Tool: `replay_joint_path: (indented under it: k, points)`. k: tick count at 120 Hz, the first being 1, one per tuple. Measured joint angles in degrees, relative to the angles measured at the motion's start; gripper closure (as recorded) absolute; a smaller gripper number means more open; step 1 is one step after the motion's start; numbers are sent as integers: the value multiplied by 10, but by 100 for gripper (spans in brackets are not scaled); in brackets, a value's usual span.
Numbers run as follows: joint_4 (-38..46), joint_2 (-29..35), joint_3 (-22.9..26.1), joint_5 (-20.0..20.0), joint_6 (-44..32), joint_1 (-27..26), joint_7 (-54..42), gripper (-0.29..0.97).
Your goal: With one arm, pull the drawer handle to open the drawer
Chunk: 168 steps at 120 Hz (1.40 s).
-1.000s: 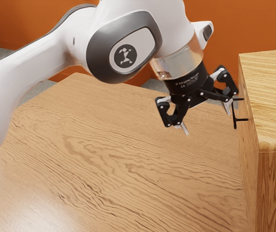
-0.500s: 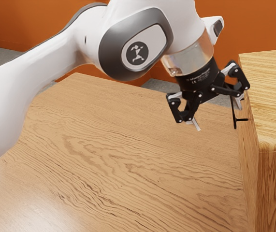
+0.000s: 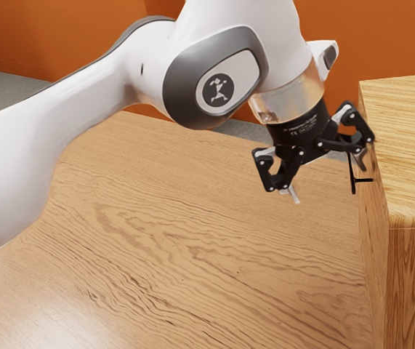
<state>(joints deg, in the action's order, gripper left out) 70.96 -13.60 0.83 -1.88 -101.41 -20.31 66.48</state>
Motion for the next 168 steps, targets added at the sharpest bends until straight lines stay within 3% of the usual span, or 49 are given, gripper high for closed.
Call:
replay_joint_path:
  k: [100, 168]
  points:
    - [32, 5, -6, -7, -4, -2, 10, 3]
    - [90, 59, -3, -7, -13, 20, 3, 3]
